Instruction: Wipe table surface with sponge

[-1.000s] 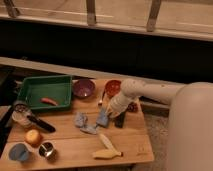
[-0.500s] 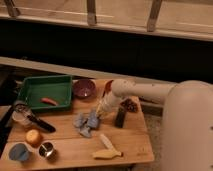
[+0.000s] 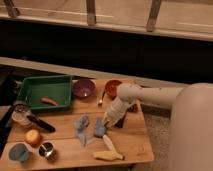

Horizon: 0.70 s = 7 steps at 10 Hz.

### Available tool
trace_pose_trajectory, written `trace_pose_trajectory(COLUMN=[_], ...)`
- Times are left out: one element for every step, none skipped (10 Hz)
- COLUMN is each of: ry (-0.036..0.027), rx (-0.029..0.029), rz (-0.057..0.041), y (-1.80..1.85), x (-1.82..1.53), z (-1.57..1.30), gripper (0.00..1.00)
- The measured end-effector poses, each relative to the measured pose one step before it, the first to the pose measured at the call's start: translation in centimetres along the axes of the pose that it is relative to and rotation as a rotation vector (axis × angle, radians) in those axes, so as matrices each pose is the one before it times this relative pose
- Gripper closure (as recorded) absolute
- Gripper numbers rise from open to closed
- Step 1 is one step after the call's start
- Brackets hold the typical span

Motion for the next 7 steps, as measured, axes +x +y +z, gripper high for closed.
trace_pose_trajectory(ry=[-0.03241,-0.02350,-0.01922,-0.01455,-0.01406,-0.00850,-0.00081], rx=[0.00839,0.00435,0.00078,-0.00150,-0.00665,-0.01042,-0.00909], rz=[0.03375,0.01551,0.00696,0.00207,-0.00378,-0.00975,-0.01170], y=[-1.247,-0.537,-0.038,0.284,0.946,1.382,1.220], x=[-0.774,-0.851,-0.856,-0.749,-0.872,-0.692,-0.255], z=[-1.251,-0.735,-0.460,-0.250,0.064,0.385,0.491], gripper=[1.00,1.00,1.00,1.00,1.00,1.00,1.00])
